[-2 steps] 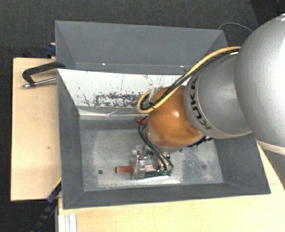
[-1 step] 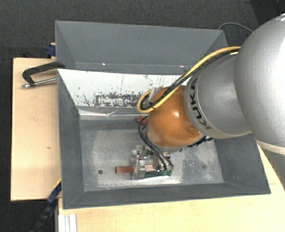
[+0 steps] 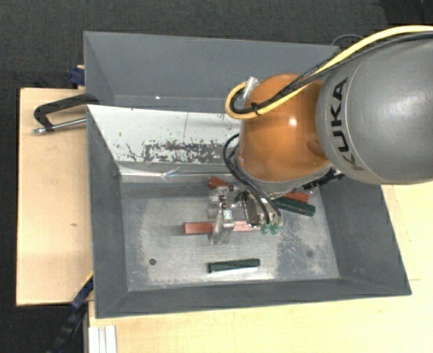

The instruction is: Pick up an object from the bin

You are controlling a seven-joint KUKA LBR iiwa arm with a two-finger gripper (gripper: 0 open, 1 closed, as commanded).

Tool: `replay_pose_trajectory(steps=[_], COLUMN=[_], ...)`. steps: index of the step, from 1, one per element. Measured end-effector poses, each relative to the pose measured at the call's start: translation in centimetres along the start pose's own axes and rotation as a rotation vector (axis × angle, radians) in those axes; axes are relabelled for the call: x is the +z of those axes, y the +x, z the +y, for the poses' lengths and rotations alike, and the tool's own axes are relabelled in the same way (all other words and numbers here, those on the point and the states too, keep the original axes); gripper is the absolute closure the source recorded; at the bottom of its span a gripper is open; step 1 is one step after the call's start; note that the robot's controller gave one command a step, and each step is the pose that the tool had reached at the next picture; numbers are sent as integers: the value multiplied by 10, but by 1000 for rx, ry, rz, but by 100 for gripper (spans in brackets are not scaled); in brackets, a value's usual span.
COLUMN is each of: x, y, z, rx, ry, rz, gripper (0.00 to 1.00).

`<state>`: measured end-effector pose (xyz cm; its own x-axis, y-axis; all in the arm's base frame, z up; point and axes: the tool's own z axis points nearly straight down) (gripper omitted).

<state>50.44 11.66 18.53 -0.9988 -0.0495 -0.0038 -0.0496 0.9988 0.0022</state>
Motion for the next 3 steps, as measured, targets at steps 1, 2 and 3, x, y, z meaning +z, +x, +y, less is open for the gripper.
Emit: replay_pose_trajectory(steps=[1, 2, 3], x=[0, -47, -59], y=[0, -2, -2], z=[0, 9, 11], rx=[0, 2, 3], ry=[0, 1, -1], rz=[0, 4, -1], gripper=[100, 100, 100])
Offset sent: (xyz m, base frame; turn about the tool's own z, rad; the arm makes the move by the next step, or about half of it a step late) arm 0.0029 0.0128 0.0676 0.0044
